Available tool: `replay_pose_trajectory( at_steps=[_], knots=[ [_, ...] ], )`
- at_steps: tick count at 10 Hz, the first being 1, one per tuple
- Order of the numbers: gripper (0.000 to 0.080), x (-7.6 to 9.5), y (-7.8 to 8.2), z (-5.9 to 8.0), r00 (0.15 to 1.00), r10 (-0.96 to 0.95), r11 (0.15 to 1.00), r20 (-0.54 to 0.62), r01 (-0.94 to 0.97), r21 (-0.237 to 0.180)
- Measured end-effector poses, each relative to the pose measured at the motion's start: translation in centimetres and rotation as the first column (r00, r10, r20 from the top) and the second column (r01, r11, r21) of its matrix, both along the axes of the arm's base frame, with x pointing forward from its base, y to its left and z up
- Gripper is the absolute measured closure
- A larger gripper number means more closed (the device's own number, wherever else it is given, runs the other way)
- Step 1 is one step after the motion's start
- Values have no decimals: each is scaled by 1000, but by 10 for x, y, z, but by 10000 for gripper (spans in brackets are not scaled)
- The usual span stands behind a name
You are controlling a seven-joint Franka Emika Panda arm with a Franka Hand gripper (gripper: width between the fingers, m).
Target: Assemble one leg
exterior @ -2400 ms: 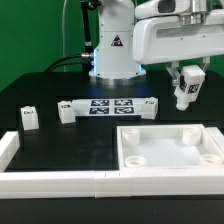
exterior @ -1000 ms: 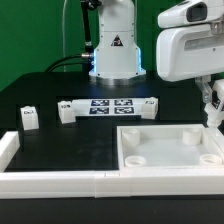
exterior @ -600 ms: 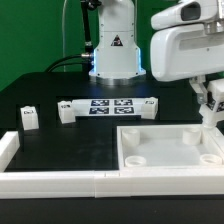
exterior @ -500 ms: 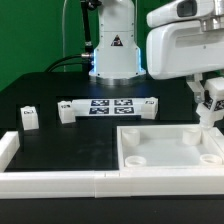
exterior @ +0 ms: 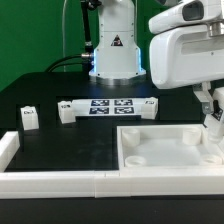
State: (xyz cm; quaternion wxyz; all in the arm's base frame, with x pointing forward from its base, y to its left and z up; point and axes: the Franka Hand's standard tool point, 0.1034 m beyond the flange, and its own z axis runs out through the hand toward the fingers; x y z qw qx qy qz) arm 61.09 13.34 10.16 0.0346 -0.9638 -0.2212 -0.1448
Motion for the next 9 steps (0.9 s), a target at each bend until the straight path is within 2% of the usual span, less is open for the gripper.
replay_pose_trajectory(
  at_steps=[2, 4, 6, 9],
  knots=[
    [509, 3, -2, -1, 999, 8, 1000, 34, -8, 2],
    [509, 13, -10, -10, 996, 34, 999, 82, -34, -3],
    [509, 12, -16, -17, 992, 35, 999, 121, -35, -2],
    [509, 20, -19, -16, 976, 38, 999, 215, -40, 1]
  ],
)
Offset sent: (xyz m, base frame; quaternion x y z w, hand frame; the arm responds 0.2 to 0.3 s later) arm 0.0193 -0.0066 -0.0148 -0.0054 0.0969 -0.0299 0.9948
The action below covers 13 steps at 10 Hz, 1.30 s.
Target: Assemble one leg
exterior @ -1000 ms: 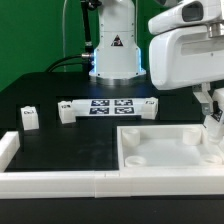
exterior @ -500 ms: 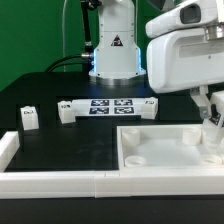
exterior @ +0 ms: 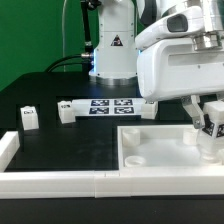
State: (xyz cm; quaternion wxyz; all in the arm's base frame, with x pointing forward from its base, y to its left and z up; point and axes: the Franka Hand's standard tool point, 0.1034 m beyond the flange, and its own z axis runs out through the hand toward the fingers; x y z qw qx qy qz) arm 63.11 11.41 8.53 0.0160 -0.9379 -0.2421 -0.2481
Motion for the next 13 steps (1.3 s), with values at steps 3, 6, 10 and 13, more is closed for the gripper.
replay_pose_trajectory(
  at_steps=[3, 6, 10, 13],
  knots=[
    [509, -2, 6, 0, 1000, 8, 1000, 8, -8, 2],
    [509, -5, 9, 1, 1000, 14, 1000, 17, -14, 2],
    [509, -5, 5, -1, 999, 5, 1000, 48, -5, 7],
    [509, -9, 4, -1, 997, 1, 1000, 77, -2, 12]
  ],
)
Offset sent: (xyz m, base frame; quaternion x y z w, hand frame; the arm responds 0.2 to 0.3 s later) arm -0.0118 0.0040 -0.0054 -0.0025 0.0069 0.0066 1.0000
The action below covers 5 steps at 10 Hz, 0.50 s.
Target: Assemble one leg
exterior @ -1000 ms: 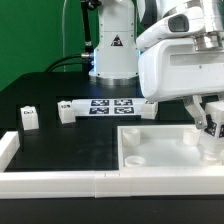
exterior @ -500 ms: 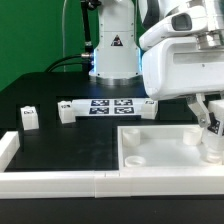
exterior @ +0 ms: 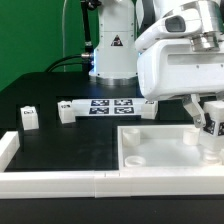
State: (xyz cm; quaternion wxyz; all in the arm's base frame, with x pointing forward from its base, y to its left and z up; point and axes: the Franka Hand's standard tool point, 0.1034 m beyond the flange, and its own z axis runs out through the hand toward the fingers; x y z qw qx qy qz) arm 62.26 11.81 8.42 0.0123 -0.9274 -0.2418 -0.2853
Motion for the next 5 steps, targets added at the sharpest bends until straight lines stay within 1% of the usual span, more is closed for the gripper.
replay_pose_trajectory(
  at_steps=[2, 4, 5],
  knots=[
    [509, -2, 2, 0, 1000, 2, 1000, 7, -2, 1],
    [509, -1, 4, 9, 1000, 8, 1000, 13, -8, -1],
    [509, -2, 4, 8, 1000, 7, 1000, 12, -7, -1]
  ],
)
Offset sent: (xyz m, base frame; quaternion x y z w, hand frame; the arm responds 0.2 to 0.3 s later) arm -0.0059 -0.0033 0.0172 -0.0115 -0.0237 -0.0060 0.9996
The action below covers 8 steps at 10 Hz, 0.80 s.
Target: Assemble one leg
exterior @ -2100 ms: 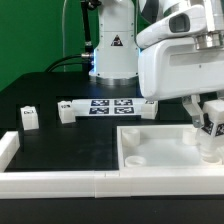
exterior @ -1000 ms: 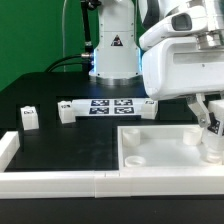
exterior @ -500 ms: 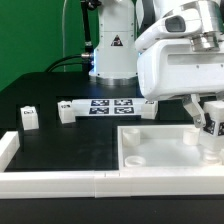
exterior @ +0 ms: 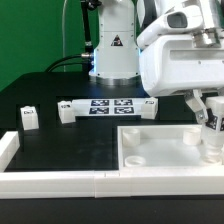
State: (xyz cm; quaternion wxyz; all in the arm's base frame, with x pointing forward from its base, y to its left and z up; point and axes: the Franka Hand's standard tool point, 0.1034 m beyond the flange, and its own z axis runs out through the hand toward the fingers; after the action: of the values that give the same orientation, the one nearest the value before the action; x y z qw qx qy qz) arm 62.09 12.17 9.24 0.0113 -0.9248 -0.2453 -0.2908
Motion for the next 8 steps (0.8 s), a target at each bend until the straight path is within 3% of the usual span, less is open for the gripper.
replay_pose_trajectory(
  at_steps=[8],
  knots=[
    [509, -9, -2, -26, 999, -3, 1000, -33, 3, 1]
  ],
)
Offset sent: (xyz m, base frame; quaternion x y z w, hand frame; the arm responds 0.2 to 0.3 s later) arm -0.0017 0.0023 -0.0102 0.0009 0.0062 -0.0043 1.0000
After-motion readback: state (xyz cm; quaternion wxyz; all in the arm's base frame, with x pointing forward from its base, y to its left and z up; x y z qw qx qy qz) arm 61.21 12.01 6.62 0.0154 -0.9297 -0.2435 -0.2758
